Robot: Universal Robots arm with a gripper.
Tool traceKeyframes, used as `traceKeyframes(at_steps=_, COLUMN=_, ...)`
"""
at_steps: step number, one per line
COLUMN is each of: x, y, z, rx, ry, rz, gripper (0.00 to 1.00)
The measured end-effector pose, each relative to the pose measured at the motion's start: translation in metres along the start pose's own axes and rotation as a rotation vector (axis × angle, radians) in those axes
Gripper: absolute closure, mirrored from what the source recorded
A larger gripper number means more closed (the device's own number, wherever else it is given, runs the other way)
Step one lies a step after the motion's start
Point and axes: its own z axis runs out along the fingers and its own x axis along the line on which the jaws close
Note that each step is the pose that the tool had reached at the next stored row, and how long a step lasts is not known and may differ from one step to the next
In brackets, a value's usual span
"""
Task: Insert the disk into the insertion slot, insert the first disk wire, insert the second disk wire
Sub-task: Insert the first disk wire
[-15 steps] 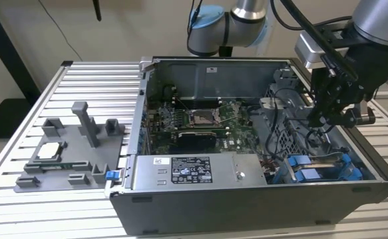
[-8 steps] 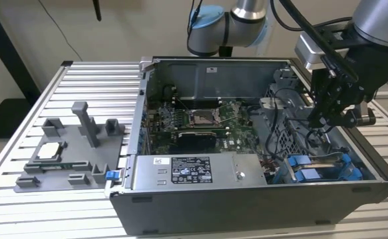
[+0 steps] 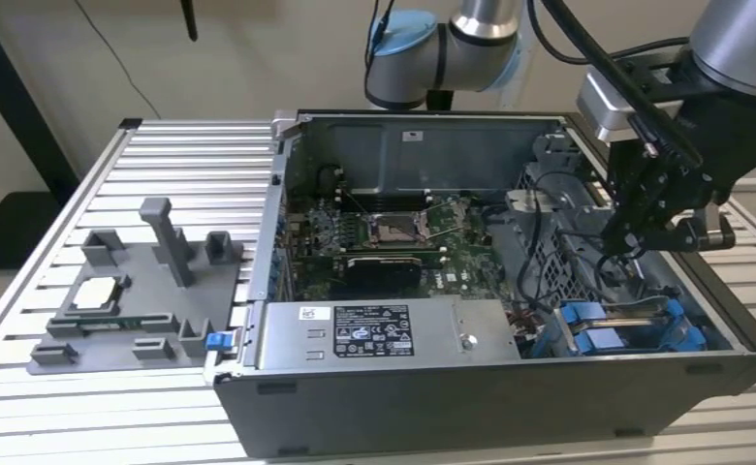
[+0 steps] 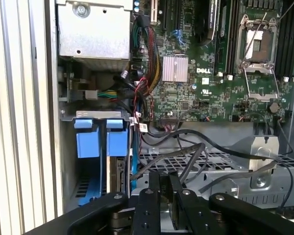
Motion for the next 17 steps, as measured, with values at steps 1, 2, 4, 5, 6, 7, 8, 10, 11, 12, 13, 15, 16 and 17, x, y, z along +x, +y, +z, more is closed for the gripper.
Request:
traceKeyframes(at_steps=1, x=0.0004, y=0.0, z=0.0002, rx=0.0, ry=0.0, rz=0.0, gripper=1.0)
traceKeyframes(at_steps=2, x=0.0008, y=0.0, z=0.0004, rx=0.0, ry=0.0003, rz=0.0, gripper=1.0)
traceKeyframes(at_steps=4, x=0.0017, y=-0.0001, z=0.0007, rx=0.0, ry=0.001, rz=0.0, gripper=1.0)
traceKeyframes(at_steps=5, x=0.0021, y=-0.0001, z=0.0009, rx=0.0, ry=0.0013, rz=0.0, gripper=1.0)
traceKeyframes(at_steps=6, x=0.0025, y=-0.0001, z=0.0011, rx=0.0, ry=0.0016, rz=0.0, gripper=1.0)
traceKeyframes(at_steps=7, x=0.0029, y=-0.0002, z=0.0013, rx=0.0, ry=0.0019, rz=0.0, gripper=1.0)
traceKeyframes(at_steps=8, x=0.0034, y=-0.0002, z=0.0015, rx=0.0001, ry=0.0022, rz=0.0, gripper=1.0)
traceKeyframes(at_steps=10, x=0.0043, y=-0.0003, z=0.0022, rx=0.0001, ry=0.0029, rz=0.0, gripper=1.0)
traceKeyframes(at_steps=11, x=0.0048, y=-0.0003, z=0.0025, rx=0.0001, ry=0.0035, rz=0.0, gripper=1.0)
traceKeyframes(at_steps=12, x=0.0053, y=-0.0004, z=0.0029, rx=0.0001, ry=0.004, rz=0.001, gripper=1.0)
traceKeyframes(at_steps=13, x=0.0058, y=-0.0004, z=0.0033, rx=0.0001, ry=0.0046, rz=0.001, gripper=1.0)
traceKeyframes(at_steps=15, x=0.0068, y=-0.0005, z=0.004, rx=0.0002, ry=0.0056, rz=0.001, gripper=1.0)
traceKeyframes(at_steps=16, x=0.0073, y=-0.0005, z=0.0044, rx=0.0002, ry=0.0061, rz=0.001, gripper=1.0)
traceKeyframes(at_steps=17, x=0.0078, y=-0.0006, z=0.0048, rx=0.0002, ry=0.0065, rz=0.001, gripper=1.0)
